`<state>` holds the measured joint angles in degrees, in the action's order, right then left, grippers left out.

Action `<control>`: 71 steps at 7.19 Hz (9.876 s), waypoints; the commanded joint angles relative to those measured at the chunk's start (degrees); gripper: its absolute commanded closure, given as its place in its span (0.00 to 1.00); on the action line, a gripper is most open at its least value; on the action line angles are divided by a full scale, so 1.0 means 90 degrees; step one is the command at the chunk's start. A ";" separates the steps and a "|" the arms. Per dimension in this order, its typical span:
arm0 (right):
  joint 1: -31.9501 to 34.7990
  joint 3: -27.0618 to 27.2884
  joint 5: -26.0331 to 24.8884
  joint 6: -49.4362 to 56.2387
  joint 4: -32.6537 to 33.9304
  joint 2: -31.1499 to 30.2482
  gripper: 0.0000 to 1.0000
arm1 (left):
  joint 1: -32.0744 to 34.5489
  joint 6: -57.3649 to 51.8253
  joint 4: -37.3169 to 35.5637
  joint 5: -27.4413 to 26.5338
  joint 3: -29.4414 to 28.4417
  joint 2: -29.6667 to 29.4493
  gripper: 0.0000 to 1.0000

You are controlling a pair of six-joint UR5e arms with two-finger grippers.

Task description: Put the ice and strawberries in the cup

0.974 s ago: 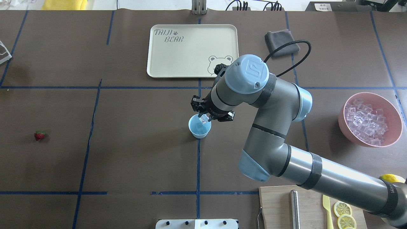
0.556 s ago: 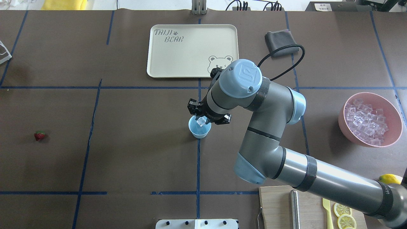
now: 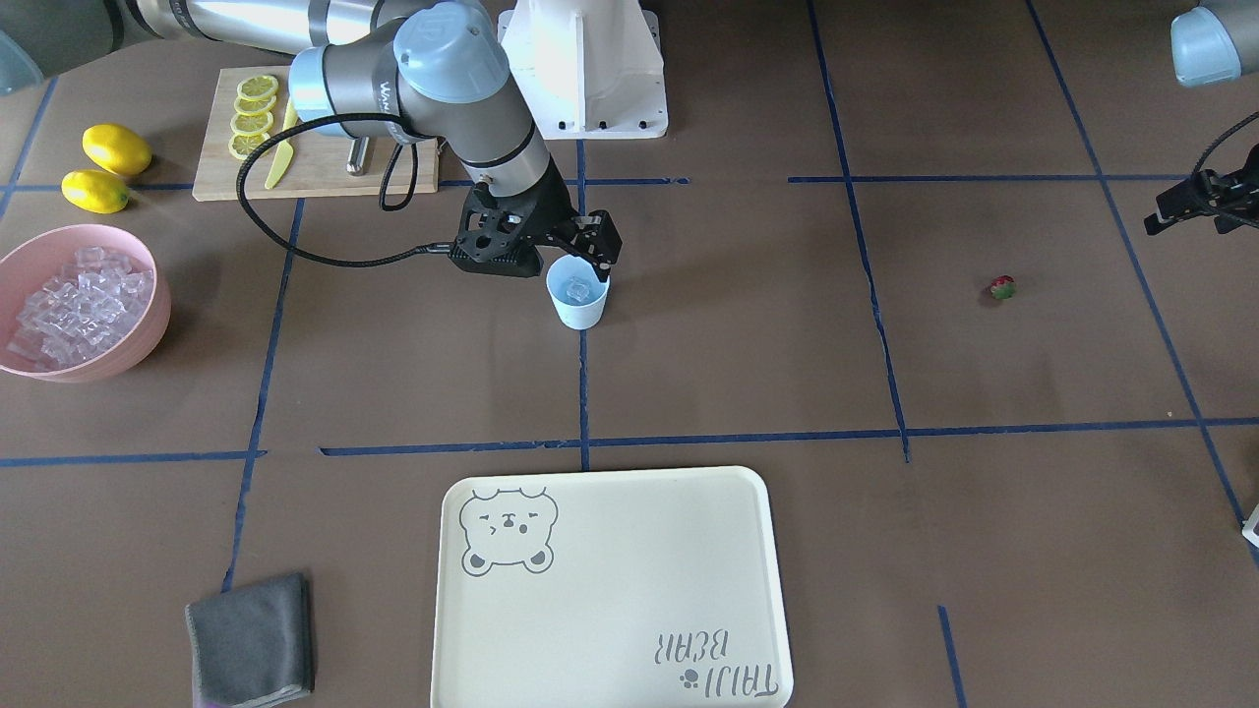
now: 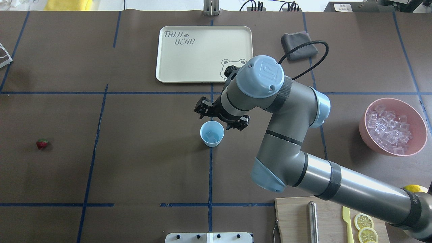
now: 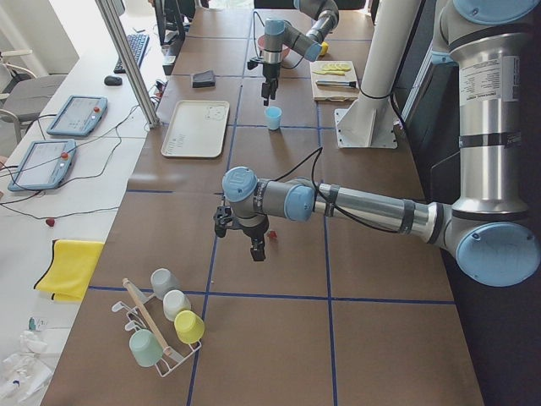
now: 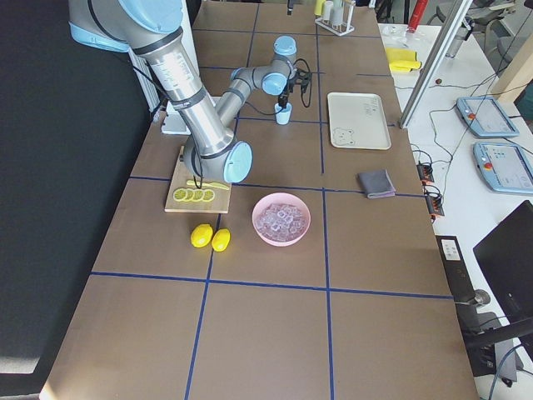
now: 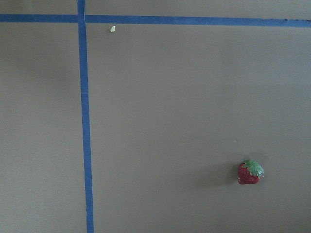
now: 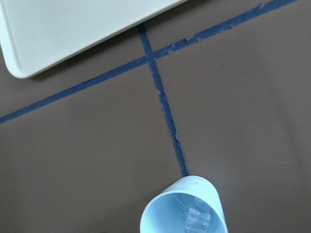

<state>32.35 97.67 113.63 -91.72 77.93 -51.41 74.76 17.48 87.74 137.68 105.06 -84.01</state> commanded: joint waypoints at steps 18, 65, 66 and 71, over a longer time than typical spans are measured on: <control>0.1767 0.1013 0.1348 0.2740 -0.0036 -0.2227 0.01 | -0.3112 0.2414 0.2399 -0.2202 -0.0589 -0.0284 0.24; 0.5878 -0.0559 0.2247 1.0759 0.1664 -0.3595 0.01 | 0.1243 -0.4031 -0.1925 -0.0278 0.0007 -0.0031 0.00; 0.5898 -0.0578 0.2305 1.0787 0.1644 -0.3595 0.01 | 0.1244 -0.3906 -0.1985 -0.0278 -0.0091 -0.0001 0.00; 0.6064 -0.0578 0.2277 1.0817 0.1576 -0.3663 0.00 | 0.1341 -0.3573 -0.1675 -0.0278 -0.0462 -0.0011 0.00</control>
<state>86.87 92.67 134.21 5.62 92.25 -84.12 86.39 -15.00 71.06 135.18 101.61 -83.84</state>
